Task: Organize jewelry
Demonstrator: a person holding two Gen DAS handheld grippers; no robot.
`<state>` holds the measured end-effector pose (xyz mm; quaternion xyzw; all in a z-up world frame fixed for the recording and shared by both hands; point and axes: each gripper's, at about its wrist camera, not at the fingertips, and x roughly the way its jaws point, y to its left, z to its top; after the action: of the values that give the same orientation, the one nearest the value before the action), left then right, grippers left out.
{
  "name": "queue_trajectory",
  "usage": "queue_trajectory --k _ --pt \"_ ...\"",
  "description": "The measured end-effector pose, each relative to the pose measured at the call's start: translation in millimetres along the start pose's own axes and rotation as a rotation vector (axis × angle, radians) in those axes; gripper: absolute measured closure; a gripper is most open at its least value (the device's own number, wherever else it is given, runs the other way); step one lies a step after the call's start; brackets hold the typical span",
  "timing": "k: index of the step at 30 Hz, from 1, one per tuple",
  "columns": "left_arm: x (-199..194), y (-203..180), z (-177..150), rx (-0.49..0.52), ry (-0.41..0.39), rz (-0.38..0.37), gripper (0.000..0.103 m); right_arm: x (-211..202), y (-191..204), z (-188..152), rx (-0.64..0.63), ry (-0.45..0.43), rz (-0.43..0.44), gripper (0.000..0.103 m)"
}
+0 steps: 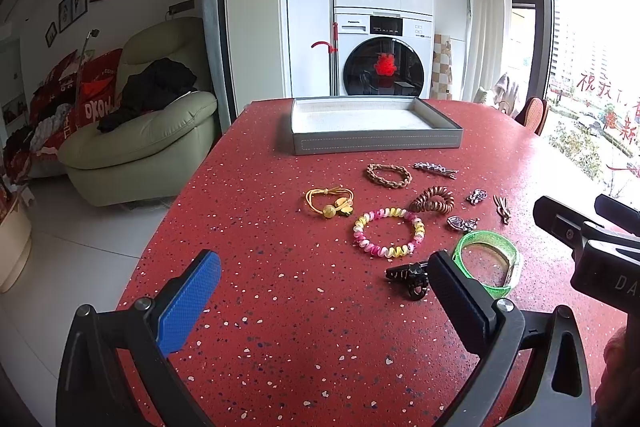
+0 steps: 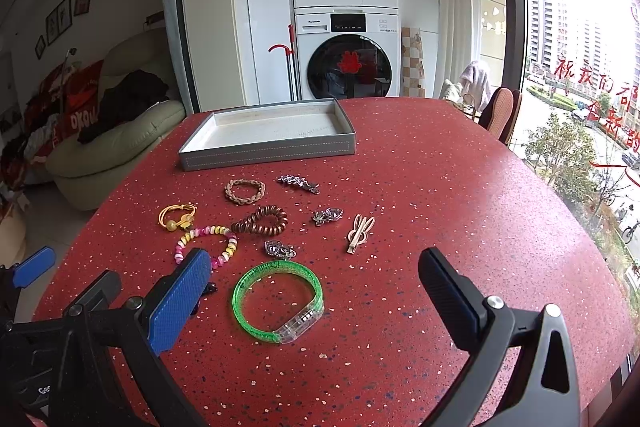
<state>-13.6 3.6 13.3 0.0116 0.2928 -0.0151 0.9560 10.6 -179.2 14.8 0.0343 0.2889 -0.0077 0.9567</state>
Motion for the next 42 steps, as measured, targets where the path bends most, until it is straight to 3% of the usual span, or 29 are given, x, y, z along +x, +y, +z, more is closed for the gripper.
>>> queue_trajectory --k 42 --pt "5.3 -2.8 -2.1 -0.001 0.03 0.0 0.0 1.7 -1.5 -3.9 0.008 0.009 0.0 0.0"
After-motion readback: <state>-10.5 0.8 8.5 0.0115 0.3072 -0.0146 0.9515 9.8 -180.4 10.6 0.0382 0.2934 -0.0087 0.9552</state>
